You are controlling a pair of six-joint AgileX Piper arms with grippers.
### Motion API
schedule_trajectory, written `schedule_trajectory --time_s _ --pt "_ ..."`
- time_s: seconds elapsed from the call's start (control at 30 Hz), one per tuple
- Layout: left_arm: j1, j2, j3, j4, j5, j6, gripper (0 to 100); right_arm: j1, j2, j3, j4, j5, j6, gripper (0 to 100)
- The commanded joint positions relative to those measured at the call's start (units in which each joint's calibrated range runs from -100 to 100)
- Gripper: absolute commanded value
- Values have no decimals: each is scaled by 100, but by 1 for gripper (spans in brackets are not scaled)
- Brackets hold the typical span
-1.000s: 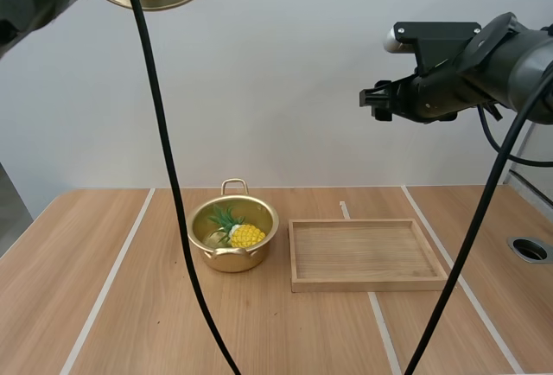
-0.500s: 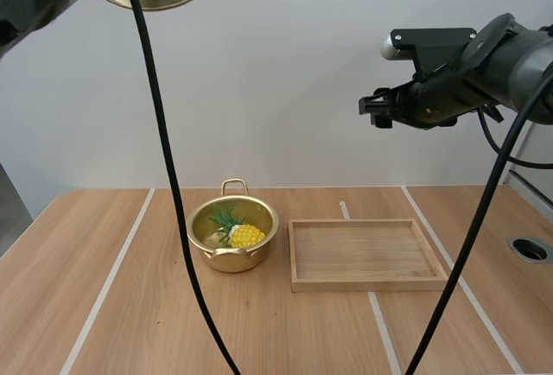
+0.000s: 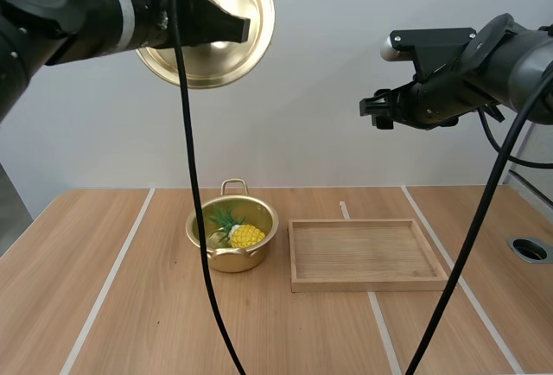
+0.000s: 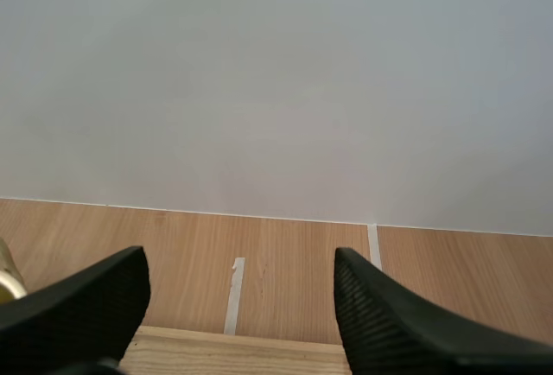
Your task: Open the pot, put the pineapple inside, and close it
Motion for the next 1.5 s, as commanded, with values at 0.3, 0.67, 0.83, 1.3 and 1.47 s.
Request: schedule_trajectory --time_s 0.3,0.67,0.83,1.3,1.47 --pt "3 1100 6 142 1525 -65 0 -23 -92 -8 -44 31 6 100" --pt "3 2133 6 272 1770 60 0 -23 -92 -8 -44 31 6 100" --pt "3 2427 6 272 1898 141 0 -23 -92 -8 -44 31 6 100" --pt "3 3150 935 250 1168 395 0 -23 -92 -8 -44 31 6 100" --pt "3 3280 1175 143 963 597 0 -23 -92 -8 -44 31 6 100"
